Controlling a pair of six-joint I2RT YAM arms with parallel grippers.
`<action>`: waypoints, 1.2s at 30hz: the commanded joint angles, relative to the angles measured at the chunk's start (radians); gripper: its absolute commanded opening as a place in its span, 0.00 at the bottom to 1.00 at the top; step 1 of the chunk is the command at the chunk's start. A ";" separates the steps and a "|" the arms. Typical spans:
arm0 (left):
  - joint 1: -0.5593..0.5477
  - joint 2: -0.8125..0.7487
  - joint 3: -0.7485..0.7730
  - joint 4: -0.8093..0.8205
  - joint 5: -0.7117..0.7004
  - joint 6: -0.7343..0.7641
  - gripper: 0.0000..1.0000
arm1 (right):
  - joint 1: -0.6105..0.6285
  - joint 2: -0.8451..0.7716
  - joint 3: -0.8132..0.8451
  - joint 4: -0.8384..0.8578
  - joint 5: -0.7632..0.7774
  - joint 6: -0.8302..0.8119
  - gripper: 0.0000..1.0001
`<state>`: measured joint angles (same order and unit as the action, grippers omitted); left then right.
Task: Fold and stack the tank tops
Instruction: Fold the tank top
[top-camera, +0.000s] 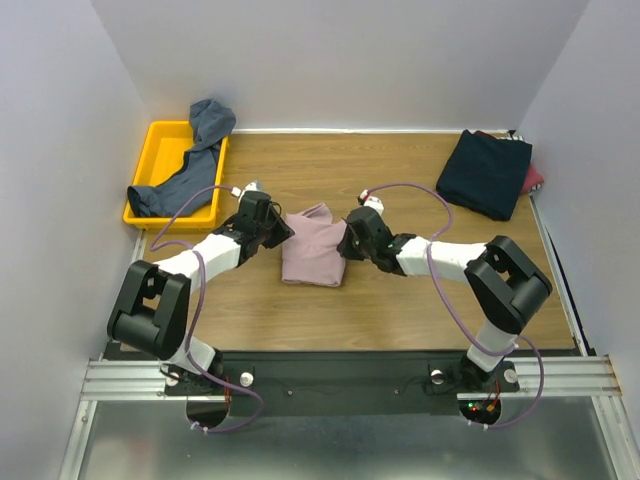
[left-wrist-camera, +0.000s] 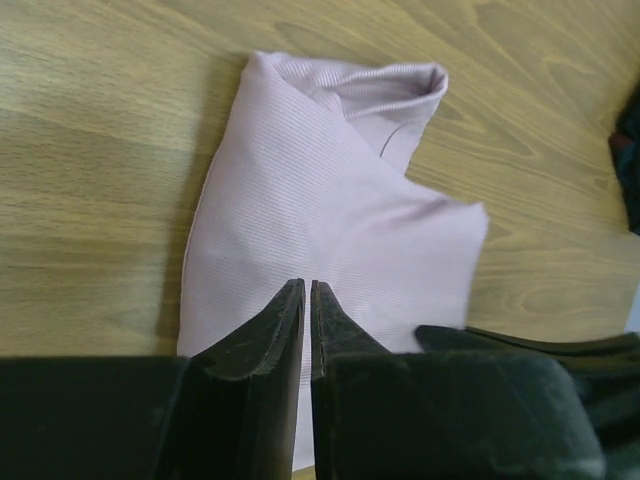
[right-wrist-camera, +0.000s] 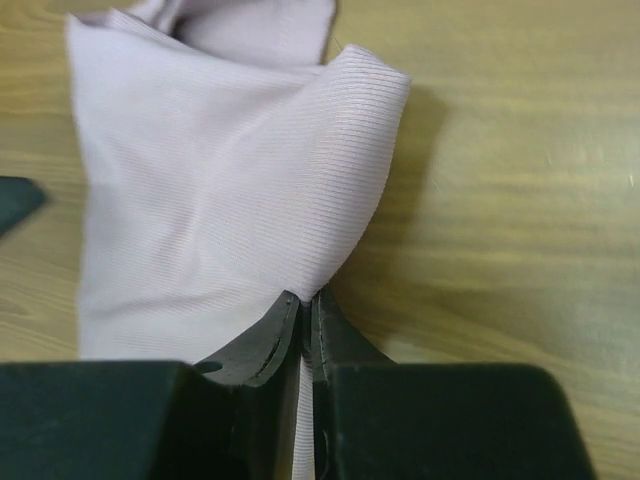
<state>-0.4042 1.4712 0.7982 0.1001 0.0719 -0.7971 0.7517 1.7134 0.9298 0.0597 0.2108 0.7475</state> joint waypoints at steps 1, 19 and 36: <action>0.007 0.023 0.004 0.044 0.003 0.021 0.19 | -0.005 -0.043 0.081 0.049 0.029 -0.109 0.09; 0.038 -0.006 -0.001 0.036 -0.064 -0.017 0.19 | 0.041 0.051 0.348 0.048 -0.093 -0.456 0.09; 0.041 0.115 -0.024 0.099 -0.048 -0.040 0.21 | -0.060 0.155 0.167 0.042 0.009 -0.401 0.36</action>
<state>-0.3645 1.5555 0.7925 0.1535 -0.0013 -0.8371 0.7116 1.8797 1.1095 0.0677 0.1841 0.3180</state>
